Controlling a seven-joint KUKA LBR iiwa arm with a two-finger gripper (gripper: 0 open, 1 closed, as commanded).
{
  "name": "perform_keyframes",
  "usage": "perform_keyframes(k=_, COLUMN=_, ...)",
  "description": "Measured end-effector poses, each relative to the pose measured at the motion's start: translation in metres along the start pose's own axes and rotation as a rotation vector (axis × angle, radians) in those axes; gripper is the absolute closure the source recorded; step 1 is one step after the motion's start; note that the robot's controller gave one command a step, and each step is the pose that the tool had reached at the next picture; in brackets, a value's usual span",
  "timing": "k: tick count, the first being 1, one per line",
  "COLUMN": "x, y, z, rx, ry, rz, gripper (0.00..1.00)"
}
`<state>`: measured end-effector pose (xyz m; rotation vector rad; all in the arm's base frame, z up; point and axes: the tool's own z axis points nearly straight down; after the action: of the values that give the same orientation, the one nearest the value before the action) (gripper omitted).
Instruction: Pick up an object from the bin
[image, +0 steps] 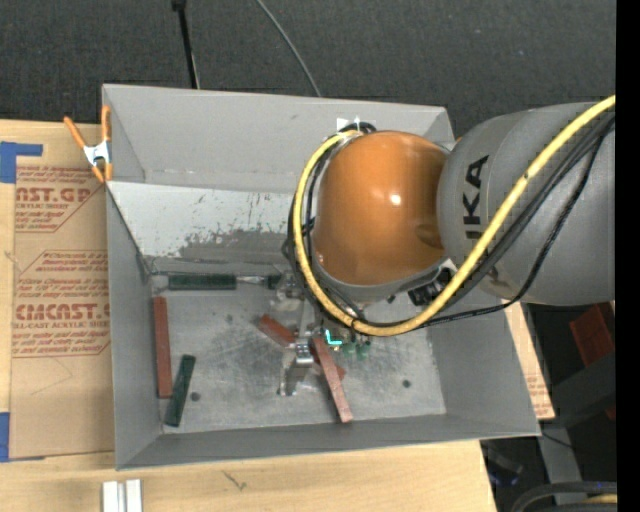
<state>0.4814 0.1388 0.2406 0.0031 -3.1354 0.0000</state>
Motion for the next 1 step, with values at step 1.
perform_keyframes(k=1, x=-0.0016, y=-0.0007, z=-0.0029, rx=-0.001, ry=-0.007, rz=0.001, gripper=0.00)
